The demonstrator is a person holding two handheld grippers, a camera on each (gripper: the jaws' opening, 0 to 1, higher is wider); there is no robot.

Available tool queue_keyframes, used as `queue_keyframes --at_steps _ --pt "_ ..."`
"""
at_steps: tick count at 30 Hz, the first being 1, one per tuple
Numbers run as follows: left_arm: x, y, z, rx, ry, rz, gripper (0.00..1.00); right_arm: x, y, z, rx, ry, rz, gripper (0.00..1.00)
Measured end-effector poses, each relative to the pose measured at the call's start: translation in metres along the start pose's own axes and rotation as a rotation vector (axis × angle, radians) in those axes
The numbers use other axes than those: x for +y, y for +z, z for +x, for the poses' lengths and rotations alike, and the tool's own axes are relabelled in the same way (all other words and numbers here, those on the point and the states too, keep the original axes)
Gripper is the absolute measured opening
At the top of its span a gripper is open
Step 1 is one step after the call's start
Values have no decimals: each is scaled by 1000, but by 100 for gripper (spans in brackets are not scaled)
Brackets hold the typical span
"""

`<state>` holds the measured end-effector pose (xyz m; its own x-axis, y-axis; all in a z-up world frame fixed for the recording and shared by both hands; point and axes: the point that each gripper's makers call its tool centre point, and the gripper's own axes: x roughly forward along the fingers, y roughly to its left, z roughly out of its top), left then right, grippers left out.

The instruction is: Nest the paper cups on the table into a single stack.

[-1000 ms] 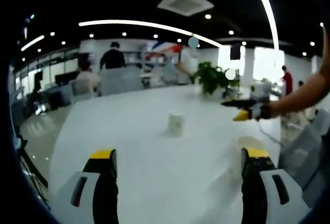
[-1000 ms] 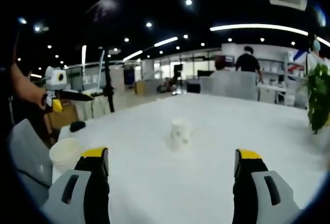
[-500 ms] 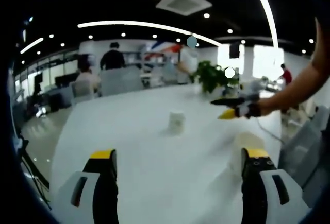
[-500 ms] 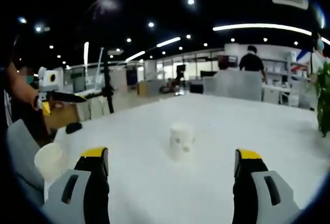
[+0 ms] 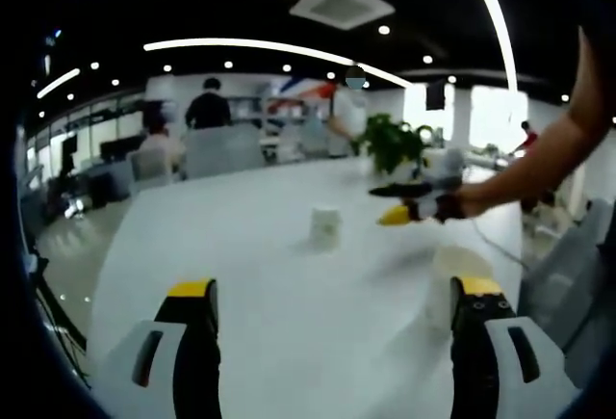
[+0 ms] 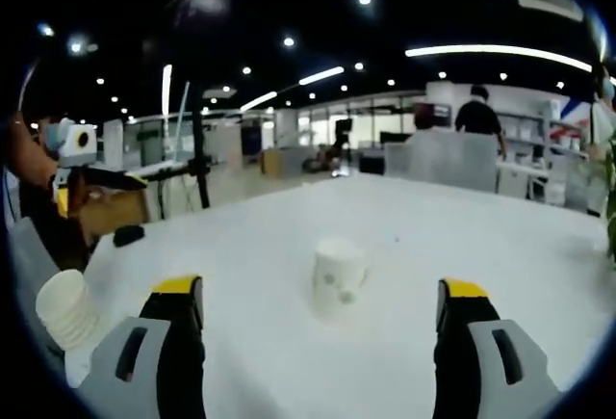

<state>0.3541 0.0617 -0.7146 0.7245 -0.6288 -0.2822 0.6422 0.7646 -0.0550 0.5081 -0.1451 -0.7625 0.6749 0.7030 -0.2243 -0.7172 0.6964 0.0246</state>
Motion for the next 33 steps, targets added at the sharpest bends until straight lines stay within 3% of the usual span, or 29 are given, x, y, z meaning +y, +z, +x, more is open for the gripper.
queue_keyframes --at_steps 7,24,33 --pt "-2 -2 1 5 -6 -4 99 -13 0 22 1 -17 6 99" --pt "-11 -10 3 14 -13 -21 99 -18 -5 66 26 17 -21 96" --pt "-11 -14 1 22 -8 -28 98 -30 -7 78 -5 -33 23 95"
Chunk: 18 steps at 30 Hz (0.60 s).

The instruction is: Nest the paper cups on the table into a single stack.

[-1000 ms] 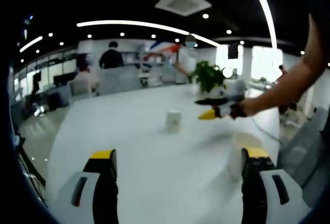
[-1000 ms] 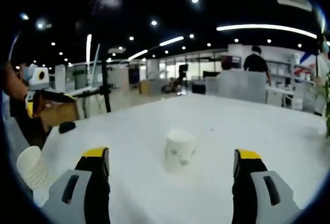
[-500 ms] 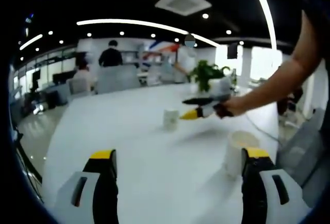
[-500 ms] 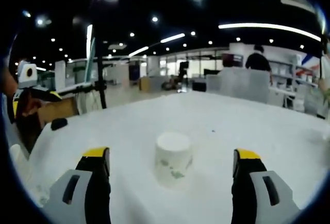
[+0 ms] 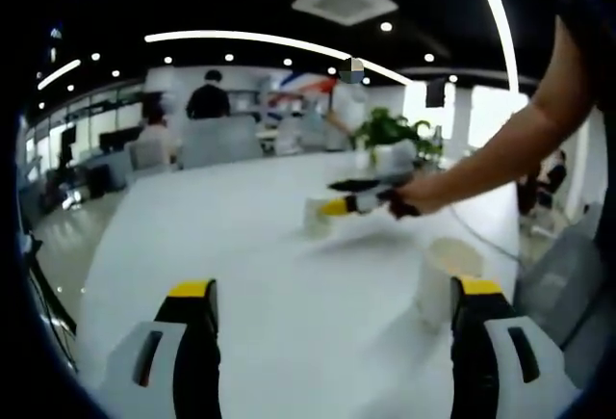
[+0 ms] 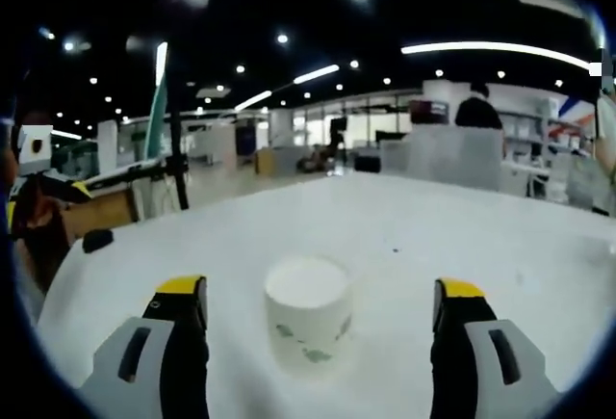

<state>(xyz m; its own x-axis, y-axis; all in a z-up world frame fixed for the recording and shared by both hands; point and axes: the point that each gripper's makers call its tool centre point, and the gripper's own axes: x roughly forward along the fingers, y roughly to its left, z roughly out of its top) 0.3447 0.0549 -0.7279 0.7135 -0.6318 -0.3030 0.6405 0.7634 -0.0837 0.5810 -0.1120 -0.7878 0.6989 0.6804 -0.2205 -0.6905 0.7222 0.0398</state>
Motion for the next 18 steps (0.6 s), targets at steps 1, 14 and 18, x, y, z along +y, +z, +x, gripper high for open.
queue_keyframes --at_steps 1,14,18 --pt "0 0 0 2 1 -1 99 0 -1 1 -1 -2 5 95" --pt "-1 -7 0 12 2 -9 98 10 -11 12 -2 24 38 83" --pt "-1 -6 0 12 3 -5 98 11 -17 20 9 20 46 71"
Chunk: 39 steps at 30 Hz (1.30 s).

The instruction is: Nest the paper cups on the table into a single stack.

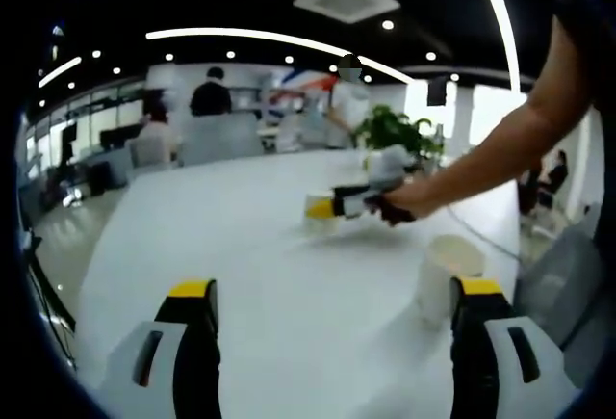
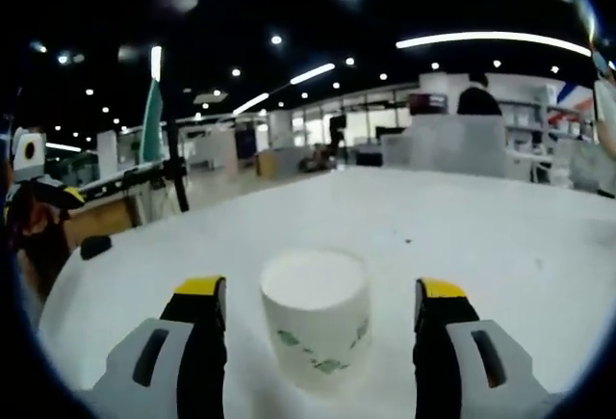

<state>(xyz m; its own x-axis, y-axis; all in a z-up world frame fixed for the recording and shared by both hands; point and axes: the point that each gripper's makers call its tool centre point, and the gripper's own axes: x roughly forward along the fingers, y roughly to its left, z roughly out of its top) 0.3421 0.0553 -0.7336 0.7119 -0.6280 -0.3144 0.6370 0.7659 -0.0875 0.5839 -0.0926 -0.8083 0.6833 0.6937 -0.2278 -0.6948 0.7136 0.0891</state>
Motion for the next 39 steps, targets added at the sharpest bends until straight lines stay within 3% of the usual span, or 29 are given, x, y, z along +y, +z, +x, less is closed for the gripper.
queue_keyframes --at_steps 7,10,11,32,33,39 --pt "0 -3 -3 1 6 -4 98 5 -10 1 45 13 -25 62" --pt "0 -5 -5 3 5 -5 98 6 -17 0 66 3 -37 51" --pt "0 -6 -5 5 6 -4 98 3 -20 -1 91 -17 -72 42" --pt "-4 -2 -5 -6 12 -3 98 2 -6 -8 70 -17 -35 41" --pt "-4 -1 -5 -6 12 -3 98 5 -6 -10 77 -3 1 41" --pt "-3 -1 -4 -6 10 -1 98 8 -9 -13 110 0 -34 41"
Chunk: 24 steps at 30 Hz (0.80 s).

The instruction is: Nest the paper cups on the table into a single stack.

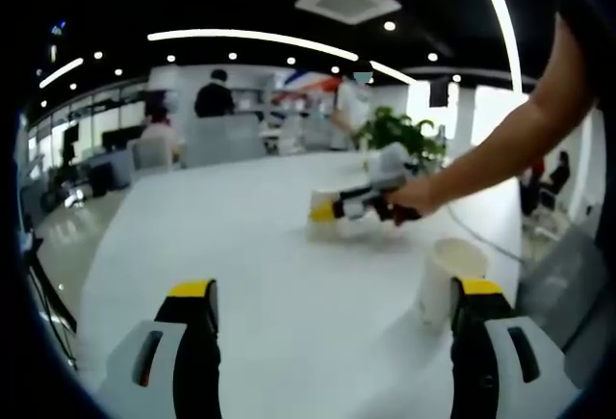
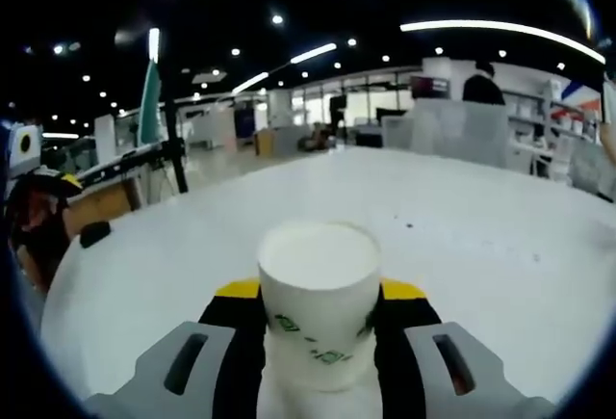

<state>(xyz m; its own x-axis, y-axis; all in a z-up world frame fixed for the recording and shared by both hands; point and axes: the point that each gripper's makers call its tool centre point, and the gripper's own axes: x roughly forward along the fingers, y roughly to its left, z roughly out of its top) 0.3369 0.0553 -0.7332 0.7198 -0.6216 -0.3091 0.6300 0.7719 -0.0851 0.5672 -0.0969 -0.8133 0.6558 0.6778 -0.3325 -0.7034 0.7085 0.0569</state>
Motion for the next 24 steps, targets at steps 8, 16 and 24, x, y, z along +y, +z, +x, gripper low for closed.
queue_keyframes --at_steps 8,16,24 --pt "-3 2 1 10 -5 -1 98 -3 8 -7 8 -7 -8 41" --pt "-8 9 2 4 -9 -1 98 -11 35 -13 10 -11 -13 41" --pt "-1 22 4 -20 -8 -26 98 -23 59 -18 15 -41 -34 41"
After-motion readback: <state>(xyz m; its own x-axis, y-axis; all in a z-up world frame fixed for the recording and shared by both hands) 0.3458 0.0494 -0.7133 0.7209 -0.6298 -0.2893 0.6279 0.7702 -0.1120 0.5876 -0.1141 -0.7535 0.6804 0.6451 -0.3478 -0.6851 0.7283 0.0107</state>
